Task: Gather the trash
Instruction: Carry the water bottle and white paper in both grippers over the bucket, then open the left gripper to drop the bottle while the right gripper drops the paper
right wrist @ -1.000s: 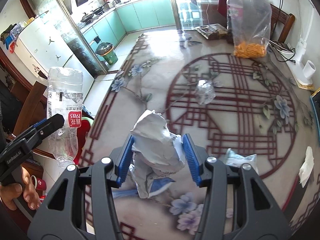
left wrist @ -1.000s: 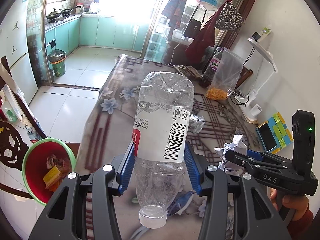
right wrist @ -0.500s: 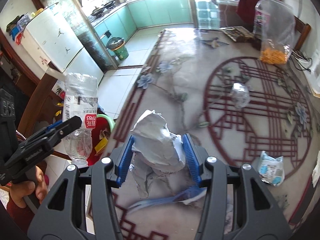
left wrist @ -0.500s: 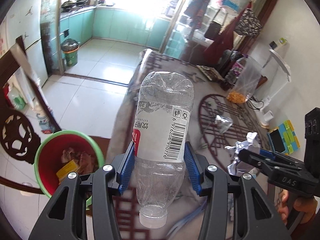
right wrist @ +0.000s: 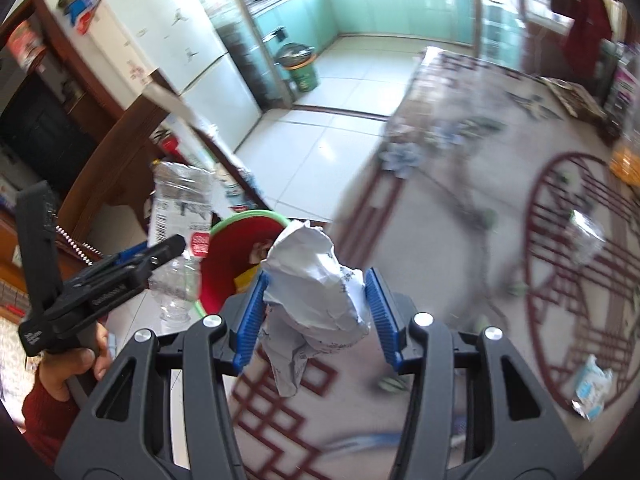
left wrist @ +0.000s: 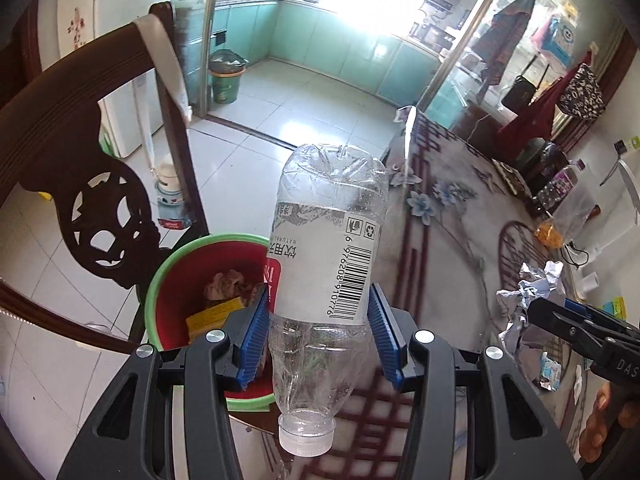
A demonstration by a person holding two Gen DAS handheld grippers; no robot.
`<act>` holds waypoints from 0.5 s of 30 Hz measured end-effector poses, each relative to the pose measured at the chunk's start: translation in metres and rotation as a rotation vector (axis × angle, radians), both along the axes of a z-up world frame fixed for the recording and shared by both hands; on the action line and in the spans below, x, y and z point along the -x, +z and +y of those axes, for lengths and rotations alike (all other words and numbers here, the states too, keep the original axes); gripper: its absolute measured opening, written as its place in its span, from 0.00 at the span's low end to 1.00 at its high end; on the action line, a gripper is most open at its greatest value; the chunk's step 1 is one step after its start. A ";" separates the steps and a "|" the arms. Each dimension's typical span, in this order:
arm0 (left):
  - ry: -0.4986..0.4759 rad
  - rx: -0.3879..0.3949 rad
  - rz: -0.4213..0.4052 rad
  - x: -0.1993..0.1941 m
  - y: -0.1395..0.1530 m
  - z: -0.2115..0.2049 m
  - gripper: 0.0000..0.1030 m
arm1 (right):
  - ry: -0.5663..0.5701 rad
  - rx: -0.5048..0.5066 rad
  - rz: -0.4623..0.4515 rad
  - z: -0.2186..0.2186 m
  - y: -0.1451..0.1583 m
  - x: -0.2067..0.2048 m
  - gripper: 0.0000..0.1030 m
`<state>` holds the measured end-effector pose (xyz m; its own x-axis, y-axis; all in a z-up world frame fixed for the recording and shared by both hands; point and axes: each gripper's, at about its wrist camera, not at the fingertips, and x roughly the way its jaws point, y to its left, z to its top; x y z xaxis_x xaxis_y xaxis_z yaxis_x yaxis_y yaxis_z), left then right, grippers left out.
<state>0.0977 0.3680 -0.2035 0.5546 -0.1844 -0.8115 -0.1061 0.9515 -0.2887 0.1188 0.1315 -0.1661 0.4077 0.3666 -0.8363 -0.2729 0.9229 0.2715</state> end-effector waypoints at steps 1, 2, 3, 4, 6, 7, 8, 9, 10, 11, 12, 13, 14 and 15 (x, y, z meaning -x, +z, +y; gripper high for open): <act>0.012 -0.003 0.007 -0.001 -0.004 0.007 0.44 | 0.021 -0.008 0.005 0.010 -0.002 -0.005 0.47; 0.023 -0.006 0.014 -0.002 -0.008 0.013 0.44 | 0.036 -0.014 0.008 0.015 -0.003 -0.007 0.47; 0.030 -0.008 0.018 -0.002 -0.008 0.014 0.44 | 0.054 -0.020 0.012 0.024 -0.004 -0.011 0.47; 0.037 -0.010 0.023 -0.003 -0.011 0.019 0.44 | 0.071 -0.019 0.013 0.032 -0.006 -0.014 0.47; 0.052 -0.011 0.034 -0.005 -0.016 0.028 0.44 | 0.097 -0.013 0.017 0.045 -0.008 -0.017 0.47; 0.057 -0.010 0.040 -0.006 -0.019 0.031 0.44 | 0.110 -0.012 0.021 0.052 -0.010 -0.019 0.47; 0.062 -0.010 0.044 -0.007 -0.021 0.035 0.44 | 0.120 -0.011 0.025 0.058 -0.012 -0.020 0.47; 0.064 -0.009 0.048 -0.007 -0.022 0.036 0.44 | 0.127 -0.012 0.029 0.061 -0.014 -0.021 0.47; 0.067 -0.008 0.053 -0.008 -0.023 0.039 0.44 | 0.136 -0.015 0.034 0.067 -0.015 -0.023 0.47; 0.069 -0.009 0.057 -0.009 -0.025 0.040 0.44 | 0.143 -0.017 0.037 0.071 -0.017 -0.023 0.47; 0.073 -0.008 0.062 -0.010 -0.027 0.043 0.44 | 0.150 -0.019 0.039 0.076 -0.018 -0.024 0.47; 0.076 -0.008 0.066 -0.011 -0.029 0.046 0.44 | 0.157 -0.019 0.042 0.081 -0.020 -0.025 0.47; 0.079 -0.008 0.070 -0.012 -0.031 0.048 0.44 | 0.161 -0.021 0.044 0.085 -0.021 -0.026 0.47; 0.082 -0.008 0.073 -0.014 -0.032 0.051 0.44 | 0.164 -0.026 0.046 0.089 -0.023 -0.027 0.47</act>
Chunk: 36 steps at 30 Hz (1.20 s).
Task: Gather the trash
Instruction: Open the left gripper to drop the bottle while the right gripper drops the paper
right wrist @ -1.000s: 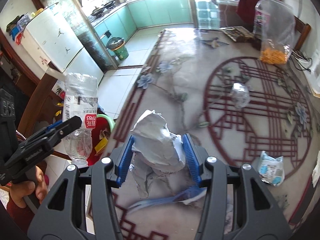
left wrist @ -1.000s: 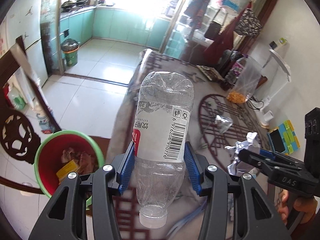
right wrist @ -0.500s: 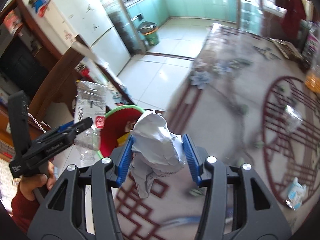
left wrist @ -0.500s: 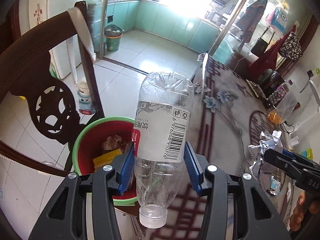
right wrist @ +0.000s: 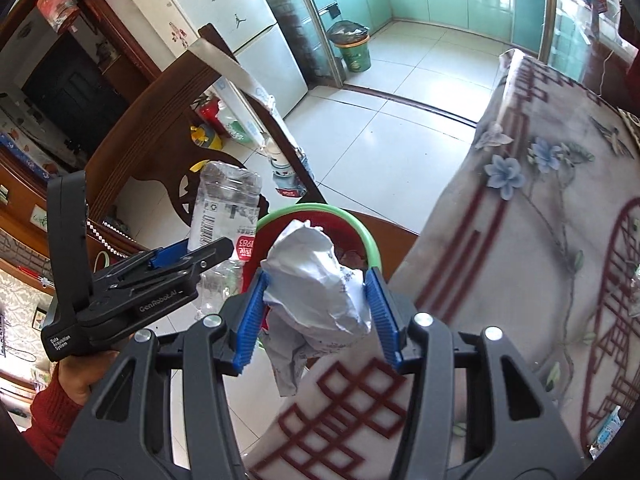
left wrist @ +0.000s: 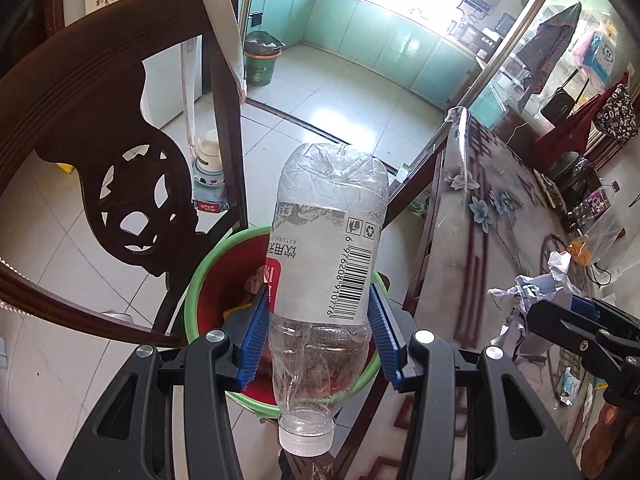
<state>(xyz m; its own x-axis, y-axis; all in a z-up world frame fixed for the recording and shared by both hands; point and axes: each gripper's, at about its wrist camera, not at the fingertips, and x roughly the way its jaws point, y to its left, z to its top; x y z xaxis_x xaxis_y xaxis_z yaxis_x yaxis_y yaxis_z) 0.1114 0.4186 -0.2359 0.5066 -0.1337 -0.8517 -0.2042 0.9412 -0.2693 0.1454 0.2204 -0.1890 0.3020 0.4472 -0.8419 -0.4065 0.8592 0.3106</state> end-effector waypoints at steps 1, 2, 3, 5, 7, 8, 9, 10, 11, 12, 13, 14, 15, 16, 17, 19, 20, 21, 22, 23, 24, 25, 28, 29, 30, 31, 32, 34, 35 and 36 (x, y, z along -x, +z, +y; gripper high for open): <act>0.003 0.001 0.003 -0.001 -0.001 0.002 0.44 | 0.002 -0.005 0.004 0.003 -0.002 -0.001 0.47; 0.005 0.003 0.005 -0.002 -0.003 0.004 0.44 | 0.004 -0.005 0.008 0.007 -0.004 -0.002 0.47; 0.007 0.004 0.007 -0.003 -0.004 0.005 0.44 | 0.007 -0.002 0.013 0.012 -0.007 -0.003 0.47; 0.009 0.005 0.012 -0.005 -0.006 0.008 0.44 | 0.013 0.003 0.018 0.016 -0.011 -0.004 0.47; 0.008 0.005 0.014 -0.007 -0.008 0.010 0.44 | 0.017 0.007 0.023 0.019 -0.013 -0.004 0.47; 0.007 0.005 0.016 -0.008 -0.009 0.010 0.44 | 0.020 0.007 0.024 0.020 -0.014 -0.004 0.47; 0.006 0.005 0.019 -0.009 -0.010 0.011 0.44 | 0.020 0.008 0.026 0.021 -0.015 -0.003 0.47; 0.005 0.005 0.021 -0.010 -0.011 0.012 0.44 | 0.020 0.008 0.028 0.020 -0.016 -0.004 0.47; 0.005 0.004 0.021 -0.011 -0.011 0.012 0.44 | 0.019 0.008 0.030 0.021 -0.016 -0.004 0.47; 0.004 0.001 0.022 -0.013 -0.011 0.013 0.44 | 0.020 0.006 0.031 0.021 -0.017 -0.004 0.47; 0.003 0.001 0.023 -0.013 -0.012 0.013 0.44 | 0.020 0.005 0.033 0.022 -0.017 -0.004 0.47; 0.003 0.000 0.023 -0.014 -0.012 0.013 0.44 | 0.022 0.006 0.033 0.023 -0.017 -0.005 0.47; 0.004 -0.001 0.022 -0.014 -0.011 0.013 0.44 | 0.024 0.006 0.032 0.024 -0.017 -0.005 0.47; 0.004 -0.002 0.023 -0.014 -0.011 0.013 0.44 | 0.027 0.004 0.032 0.026 -0.017 -0.006 0.47; 0.006 -0.003 0.023 -0.014 -0.012 0.014 0.45 | 0.031 0.001 0.032 0.028 -0.017 -0.006 0.48; 0.017 -0.008 0.029 -0.015 -0.013 0.016 0.52 | 0.040 0.001 0.028 0.031 -0.017 -0.005 0.57; 0.028 -0.013 0.032 -0.016 -0.014 0.017 0.60 | 0.042 0.000 0.028 0.032 -0.017 -0.005 0.63; 0.036 -0.011 0.025 -0.015 -0.013 0.018 0.70 | 0.036 0.000 0.021 0.031 -0.016 -0.004 0.71; 0.045 -0.009 0.014 -0.014 -0.012 0.019 0.71 | 0.022 -0.004 0.003 0.029 -0.013 -0.002 0.72; 0.049 -0.008 0.010 -0.014 -0.011 0.020 0.71 | 0.020 -0.011 -0.006 0.027 -0.010 0.000 0.72; 0.049 -0.009 0.008 -0.013 -0.010 0.020 0.71 | 0.020 -0.011 -0.011 0.024 -0.008 0.002 0.72; 0.046 -0.014 0.004 -0.012 -0.009 0.018 0.71 | 0.020 -0.008 -0.019 0.021 -0.006 0.003 0.72; 0.014 -0.045 -0.007 -0.011 -0.002 0.009 0.70 | -0.013 0.031 -0.073 -0.007 0.000 0.016 0.72; -0.013 -0.077 -0.024 -0.009 0.004 0.001 0.70 | -0.037 0.038 -0.065 -0.024 0.000 0.022 0.72; -0.036 -0.099 -0.028 -0.009 0.008 -0.006 0.70 | -0.067 0.038 -0.051 -0.043 0.000 0.028 0.72; -0.064 -0.117 -0.033 -0.010 0.013 -0.015 0.71 | -0.091 0.042 -0.042 -0.058 0.000 0.032 0.72; -0.077 -0.119 -0.036 -0.011 0.017 -0.020 0.71 | -0.134 0.060 -0.031 -0.084 -0.001 0.039 0.72; -0.102 -0.087 -0.062 -0.011 0.027 -0.036 0.71 | -0.200 0.086 -0.011 -0.119 -0.004 0.049 0.72; -0.109 -0.075 -0.074 -0.012 0.031 -0.044 0.71 | -0.249 0.097 0.002 -0.142 -0.005 0.056 0.72; -0.115 -0.069 -0.081 -0.011 0.033 -0.052 0.71 | -0.292 0.103 0.012 -0.162 -0.008 0.063 0.72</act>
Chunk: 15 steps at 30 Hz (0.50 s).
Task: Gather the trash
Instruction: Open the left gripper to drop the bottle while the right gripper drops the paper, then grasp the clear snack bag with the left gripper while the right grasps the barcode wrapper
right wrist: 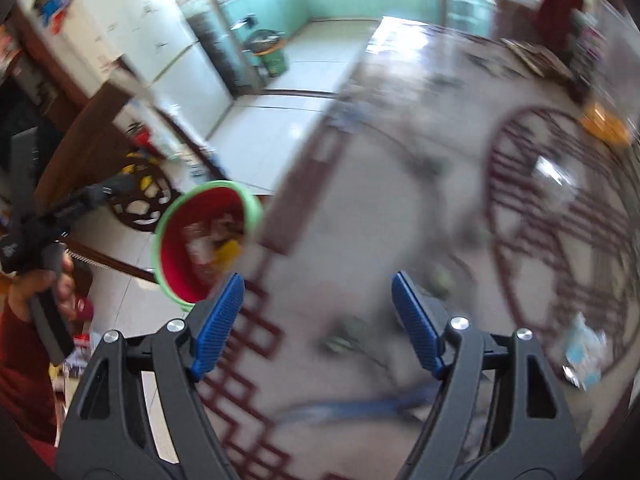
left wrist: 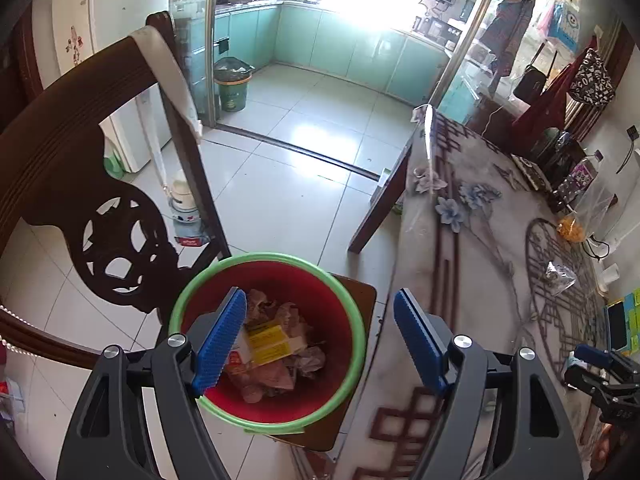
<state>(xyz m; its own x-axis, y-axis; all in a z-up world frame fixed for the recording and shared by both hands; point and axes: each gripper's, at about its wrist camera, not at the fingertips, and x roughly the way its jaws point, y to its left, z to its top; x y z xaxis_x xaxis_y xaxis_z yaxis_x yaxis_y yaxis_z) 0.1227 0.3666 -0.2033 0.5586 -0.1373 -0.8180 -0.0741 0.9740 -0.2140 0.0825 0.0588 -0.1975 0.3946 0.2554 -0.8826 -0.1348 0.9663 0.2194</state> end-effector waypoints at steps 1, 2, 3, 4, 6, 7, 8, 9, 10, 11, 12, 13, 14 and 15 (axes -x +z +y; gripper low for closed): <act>-0.009 0.007 -0.001 0.000 0.001 -0.011 0.71 | -0.041 0.005 0.010 -0.017 -0.004 0.006 0.72; -0.022 0.017 0.003 0.000 0.000 -0.022 0.71 | -0.094 0.010 0.024 -0.039 -0.009 0.015 0.72; -0.034 0.026 0.009 0.001 -0.001 -0.031 0.71 | -0.136 0.010 0.037 -0.055 -0.014 0.022 0.72; -0.051 0.035 0.016 0.002 -0.002 -0.043 0.71 | -0.174 0.010 0.052 -0.073 -0.019 0.029 0.72; -0.092 0.040 0.028 0.005 -0.003 -0.070 0.71 | -0.224 0.036 0.063 -0.100 -0.024 0.039 0.72; -0.112 0.038 0.031 0.006 -0.004 -0.082 0.71 | -0.234 0.051 0.063 -0.110 -0.024 0.043 0.72; -0.134 0.036 0.034 0.008 -0.004 -0.097 0.71 | -0.239 0.069 0.062 -0.121 -0.025 0.045 0.72; -0.151 0.037 0.037 0.010 -0.004 -0.109 0.71 | -0.239 0.098 0.061 -0.137 -0.025 0.048 0.72; -0.164 0.040 0.038 0.012 -0.004 -0.121 0.71 | -0.236 0.123 0.060 -0.150 -0.026 0.050 0.73; -0.178 0.042 0.038 0.014 -0.003 -0.135 0.71 | -0.233 0.139 0.062 -0.159 -0.028 0.050 0.75; -0.186 0.042 0.038 0.016 -0.002 -0.145 0.71 | -0.230 0.158 0.068 -0.173 -0.031 0.050 0.76; -0.194 0.042 0.040 0.018 -0.001 -0.159 0.71 | -0.234 0.176 0.077 -0.187 -0.033 0.049 0.76; -0.199 0.046 0.041 0.019 0.001 -0.168 0.71 | -0.237 0.182 0.082 -0.198 -0.034 0.050 0.76; -0.206 0.051 0.039 0.021 0.003 -0.182 0.71 | -0.237 0.179 0.083 -0.208 -0.034 0.051 0.76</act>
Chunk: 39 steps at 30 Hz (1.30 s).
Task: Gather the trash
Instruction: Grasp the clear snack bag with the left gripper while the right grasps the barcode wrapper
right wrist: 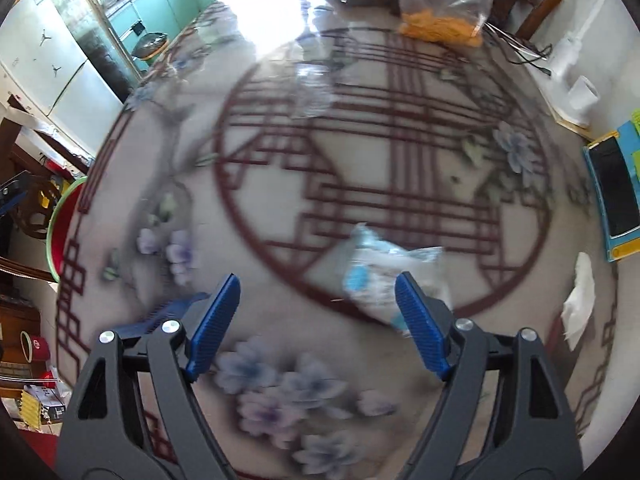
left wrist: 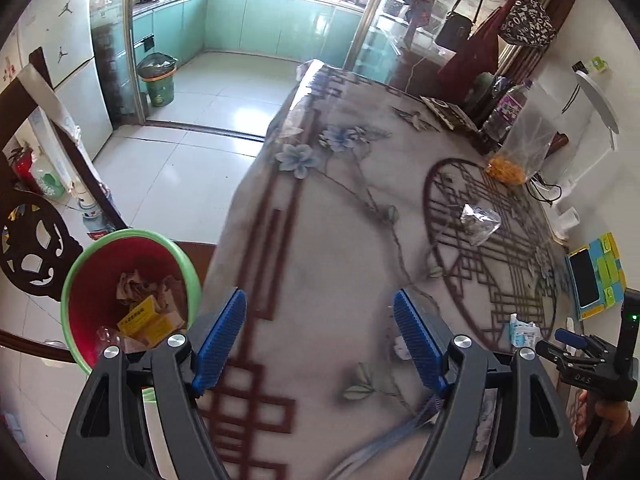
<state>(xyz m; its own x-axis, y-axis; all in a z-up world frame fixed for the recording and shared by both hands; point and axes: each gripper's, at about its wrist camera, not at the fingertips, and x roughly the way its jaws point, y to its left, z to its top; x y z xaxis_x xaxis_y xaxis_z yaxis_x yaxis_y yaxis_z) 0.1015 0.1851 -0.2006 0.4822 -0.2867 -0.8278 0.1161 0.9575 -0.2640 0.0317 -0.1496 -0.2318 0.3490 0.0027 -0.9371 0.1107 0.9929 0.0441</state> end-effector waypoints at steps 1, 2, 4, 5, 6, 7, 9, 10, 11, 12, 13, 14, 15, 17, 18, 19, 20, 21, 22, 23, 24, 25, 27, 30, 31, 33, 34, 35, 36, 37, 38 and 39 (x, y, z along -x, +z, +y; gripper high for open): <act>-0.007 -0.001 -0.003 0.002 0.002 -0.013 0.71 | 0.001 -0.004 -0.003 -0.009 0.000 0.001 0.76; -0.013 -0.005 -0.006 0.003 0.004 -0.026 0.71 | 0.004 -0.006 -0.005 -0.017 0.000 0.003 0.76; -0.017 0.001 -0.012 0.004 0.009 -0.046 0.71 | 0.013 -0.018 -0.010 -0.032 0.001 0.003 0.76; -0.016 0.008 -0.020 0.006 0.012 -0.056 0.71 | 0.021 -0.027 -0.016 -0.037 0.002 0.002 0.76; -0.015 0.010 -0.028 0.007 0.014 -0.065 0.71 | 0.037 -0.034 -0.024 -0.043 0.003 0.002 0.76; -0.015 0.011 -0.032 0.007 0.016 -0.072 0.71 | 0.056 -0.037 -0.029 -0.047 0.003 0.001 0.76; -0.021 0.014 -0.034 0.008 0.019 -0.091 0.71 | 0.106 -0.039 -0.026 -0.053 0.001 -0.003 0.79; -0.025 0.011 -0.034 0.008 0.019 -0.099 0.71 | 0.135 -0.043 -0.017 -0.055 -0.001 -0.005 0.81; -0.032 0.005 -0.032 0.007 0.019 -0.109 0.71 | 0.168 -0.041 -0.004 -0.057 -0.006 -0.007 0.81; -0.039 0.000 -0.033 0.008 0.019 -0.117 0.71 | 0.193 -0.027 0.007 -0.058 -0.011 -0.009 0.81; -0.046 -0.004 -0.034 0.009 0.019 -0.126 0.71 | 0.207 -0.007 0.018 -0.060 -0.016 -0.011 0.81; -0.053 -0.006 -0.033 0.009 0.020 -0.133 0.71 | 0.222 0.006 0.038 -0.062 -0.024 -0.013 0.81; -0.062 -0.008 -0.031 0.008 0.021 -0.142 0.71 | 0.233 -0.004 0.047 -0.063 -0.028 -0.014 0.81; -0.081 -0.015 -0.030 0.006 0.020 -0.159 0.71 | 0.254 -0.025 0.059 -0.063 -0.037 -0.015 0.81; -0.089 -0.022 -0.029 0.004 0.020 -0.166 0.71 | 0.264 -0.021 0.064 -0.062 -0.041 -0.016 0.81; -0.099 -0.028 -0.027 0.001 0.020 -0.174 0.71 | 0.272 -0.010 0.068 -0.061 -0.045 -0.017 0.81; -0.106 -0.029 -0.027 -0.001 0.020 -0.181 0.71 | 0.276 -0.002 0.068 -0.060 -0.048 -0.018 0.81; -0.112 -0.030 -0.031 -0.006 0.019 -0.190 0.71 | 0.279 0.000 0.065 -0.060 -0.051 -0.019 0.79; -0.116 -0.031 -0.034 -0.009 0.018 -0.196 0.71 | 0.275 -0.008 0.059 -0.061 -0.053 -0.020 0.75; -0.121 -0.030 -0.035 -0.015 0.016 -0.203 0.71 | 0.269 -0.020 0.056 -0.062 -0.054 -0.022 0.73; -0.125 -0.029 -0.034 -0.020 0.014 -0.209 0.71 | 0.261 -0.038 0.056 -0.063 -0.056 -0.023 0.66; -0.132 -0.026 -0.029 -0.027 0.010 -0.217 0.71 | 0.256 -0.050 0.064 -0.064 -0.059 -0.025 0.55; -0.146 -0.022 -0.024 -0.042 0.003 -0.232 0.71 | 0.248 -0.058 0.081 -0.066 -0.064 -0.029 0.45; -0.154 -0.015 -0.011 -0.067 -0.008 -0.253 0.71 | 0.220 -0.116 0.055 -0.074 -0.054 -0.031 0.28; -0.153 -0.007 -0.008 -0.074 -0.010 -0.257 0.71 | 0.202 -0.125 0.044 -0.079 -0.050 -0.031 0.27; -0.150 0.003 -0.001 -0.087 -0.016 -0.267 0.71 | 0.143 -0.152 0.016 -0.094 -0.039 -0.032 0.23; -0.147 0.007 0.002 -0.091 -0.019 -0.269 0.71 | 0.110 -0.172 0.001 -0.102 -0.034 -0.032 0.23; -0.146 0.015 0.005 -0.096 -0.022 -0.272 0.71 | 0.070 -0.194 -0.018 -0.114 -0.028 -0.031 0.23; -0.152 0.023 0.006 -0.100 -0.026 -0.276 0.71 | 0.038 -0.207 -0.038 -0.122 -0.023 -0.031 0.23; -0.160 0.018 0.005 -0.103 -0.030 -0.280 0.71 | 0.020 -0.210 -0.052 -0.127 -0.022 -0.032 0.23; -0.164 0.003 -0.002 -0.107 -0.034 -0.285 0.71 | 0.002 -0.207 -0.070 -0.133 -0.021 -0.032 0.23; -0.167 -0.001 -0.004 -0.111 -0.039 -0.288 0.71 | -0.009 -0.197 -0.080 -0.138 -0.022 -0.034 0.23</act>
